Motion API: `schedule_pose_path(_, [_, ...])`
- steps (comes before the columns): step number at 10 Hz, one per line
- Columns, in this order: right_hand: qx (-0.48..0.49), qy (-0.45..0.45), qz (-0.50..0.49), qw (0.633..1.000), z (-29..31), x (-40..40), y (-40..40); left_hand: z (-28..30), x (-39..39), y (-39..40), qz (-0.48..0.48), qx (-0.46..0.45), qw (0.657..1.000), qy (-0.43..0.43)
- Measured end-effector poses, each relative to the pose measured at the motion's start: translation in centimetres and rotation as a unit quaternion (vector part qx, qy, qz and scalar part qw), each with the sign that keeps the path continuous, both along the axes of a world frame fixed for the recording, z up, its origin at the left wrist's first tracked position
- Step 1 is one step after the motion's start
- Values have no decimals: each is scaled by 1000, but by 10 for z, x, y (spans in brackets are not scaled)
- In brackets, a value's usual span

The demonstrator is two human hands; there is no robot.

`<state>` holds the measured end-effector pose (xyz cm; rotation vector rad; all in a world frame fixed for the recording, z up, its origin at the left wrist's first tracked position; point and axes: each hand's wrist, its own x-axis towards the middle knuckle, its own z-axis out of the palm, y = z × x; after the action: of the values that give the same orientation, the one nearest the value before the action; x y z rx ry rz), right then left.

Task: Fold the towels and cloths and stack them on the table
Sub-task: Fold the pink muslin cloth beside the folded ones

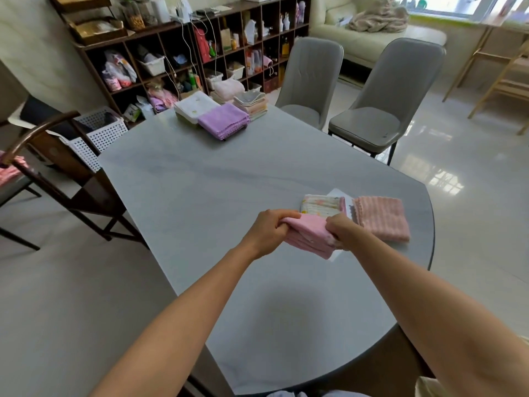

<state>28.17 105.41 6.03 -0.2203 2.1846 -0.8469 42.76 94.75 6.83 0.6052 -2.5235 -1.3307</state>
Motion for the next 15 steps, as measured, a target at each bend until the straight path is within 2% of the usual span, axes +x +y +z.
schedule_pose_path(1, [57,89,56,993,-7,-13,2,-3,1,-1,20,57,998,15])
schedule_pose_path(2, [58,157,43,985,-6,-17,5,-4,1,11,37,163,985,33])
schedule_pose_path(3, [83,208,70,972,-10,-16,6,-7,1,15,20,188,982,15])
schedule_pose_path(4, [44,198,7,979,-7,-13,0,-4,1,-2,-80,137,981,-109])
schedule_pose_path(5, [-10,188,-31,982,-4,-5,-6,-3,2,-17,-157,113,945,-263])
schedule_pose_path(6, [-76,176,-41,981,1,6,-16,-5,-9,-7,-12,161,973,-165])
schedule_pose_path(7, [-158,67,13,985,18,20,-27,-5,-23,1,46,356,929,-89])
schedule_pose_path(8, [-250,-86,27,964,37,30,-30,-8,-22,-5,60,459,886,-21])
schedule_pose_path(9, [-328,-126,30,936,38,29,-25,-15,-15,-14,121,528,840,33])
schedule_pose_path(10, [-352,59,-86,930,26,15,-20,-14,-15,-17,105,601,789,74])
schedule_pose_path(11, [-270,24,-168,948,3,-3,-15,-15,-23,-16,104,636,761,77])
schedule_pose_path(12, [-275,-151,-177,933,-20,-12,-9,-29,-35,-16,93,631,770,27])
schedule_pose_path(13, [-249,-51,-133,958,-36,-19,-3,-47,-43,-18,106,551,825,-67])
schedule_pose_path(14, [-210,0,-111,971,-63,-29,-3,-62,-62,-19,135,426,885,-133])
schedule_pose_path(15, [-206,0,-122,971,-81,-39,-8,-77,-94,-15,215,310,914,-146])
